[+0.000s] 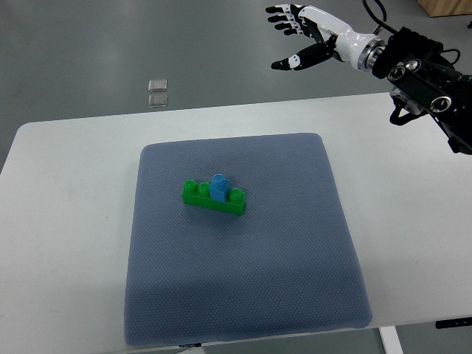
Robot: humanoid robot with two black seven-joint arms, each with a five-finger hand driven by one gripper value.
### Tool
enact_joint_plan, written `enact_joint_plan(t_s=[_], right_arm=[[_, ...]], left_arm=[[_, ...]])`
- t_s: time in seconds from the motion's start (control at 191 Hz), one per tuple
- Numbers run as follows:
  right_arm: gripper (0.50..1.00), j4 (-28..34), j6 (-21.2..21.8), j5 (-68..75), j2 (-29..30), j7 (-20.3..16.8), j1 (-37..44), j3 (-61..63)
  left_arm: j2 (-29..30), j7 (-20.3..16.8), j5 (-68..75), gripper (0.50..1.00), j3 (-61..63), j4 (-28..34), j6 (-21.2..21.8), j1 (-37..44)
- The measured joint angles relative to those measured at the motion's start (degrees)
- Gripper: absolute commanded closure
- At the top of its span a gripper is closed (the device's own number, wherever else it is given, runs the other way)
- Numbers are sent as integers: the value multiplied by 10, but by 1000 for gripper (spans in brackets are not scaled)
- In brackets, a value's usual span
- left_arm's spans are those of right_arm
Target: Stack blue block on green block with right hand
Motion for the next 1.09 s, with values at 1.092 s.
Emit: enact_joint_plan(t_s=[1.092], right_arm=[[589, -33, -62, 504, 83, -3, -140, 69]], left_arm=[[0, 0, 0, 500, 0, 0, 0, 1]])
